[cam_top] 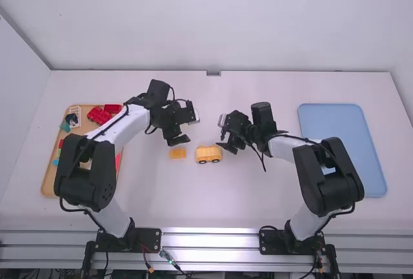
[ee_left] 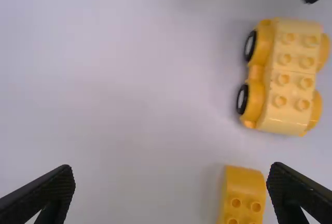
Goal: Assemble lego blocks to make yellow taxi
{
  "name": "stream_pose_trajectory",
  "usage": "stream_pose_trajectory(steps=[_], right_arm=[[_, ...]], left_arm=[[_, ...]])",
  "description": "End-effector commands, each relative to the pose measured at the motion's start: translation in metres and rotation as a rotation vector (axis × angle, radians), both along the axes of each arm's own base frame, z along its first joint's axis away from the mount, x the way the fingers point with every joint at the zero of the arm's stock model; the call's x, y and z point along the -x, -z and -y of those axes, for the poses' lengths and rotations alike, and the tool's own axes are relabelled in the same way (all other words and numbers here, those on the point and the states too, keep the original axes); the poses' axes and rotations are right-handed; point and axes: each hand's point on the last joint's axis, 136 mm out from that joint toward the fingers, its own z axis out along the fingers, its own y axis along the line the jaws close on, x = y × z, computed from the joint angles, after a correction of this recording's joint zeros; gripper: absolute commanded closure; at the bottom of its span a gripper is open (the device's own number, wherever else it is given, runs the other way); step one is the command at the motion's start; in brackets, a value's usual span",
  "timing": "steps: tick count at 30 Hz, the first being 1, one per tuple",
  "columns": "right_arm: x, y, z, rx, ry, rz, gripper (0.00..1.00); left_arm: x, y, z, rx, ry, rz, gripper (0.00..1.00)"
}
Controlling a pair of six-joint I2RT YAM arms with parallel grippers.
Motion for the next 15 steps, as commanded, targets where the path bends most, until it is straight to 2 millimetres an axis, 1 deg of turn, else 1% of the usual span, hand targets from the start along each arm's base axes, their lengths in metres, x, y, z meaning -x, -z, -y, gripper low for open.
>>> stream_pose_trajectory(steps=[1,3,6,7,9,12,13,15], right_arm=[[0.008,-0.015,-0.014,-0.038,-0.062,0.028,0.01],[0.011,-0.016,-0.019,-0.037,-0.079,0.036,0.01],[0.018,-0.015,-0.029,-0.033,-0.106,0.034,0.01],[0.023,-0.014,-0.034,-0.031,-0.121,0.030,0.01],[0.025,-0.013,-0.037,-0.023,-0.124,0.031,0.01],[0.025,-0.010,-0.040,0.002,-0.114,0.038,0.01],[0.027,-0.009,-0.043,0.009,-0.118,0.041,0.01],[0.029,-0.010,-0.045,-0.001,-0.130,0.037,0.01]], left_arm=[[0.009,-0.002,0.002,0.062,0.082,0.012,0.01],[0.013,-0.001,0.000,0.100,0.095,0.005,0.01],[0.027,0.004,0.000,0.156,0.194,0.025,0.01],[0.034,0.007,-0.001,0.187,0.239,0.040,0.01],[0.039,0.011,-0.004,0.209,0.266,0.058,0.01],[0.042,0.015,-0.007,0.251,0.262,0.070,0.01],[0.045,0.018,-0.008,0.286,0.253,0.079,0.01],[0.047,0.024,-0.011,0.297,0.243,0.089,0.01]])
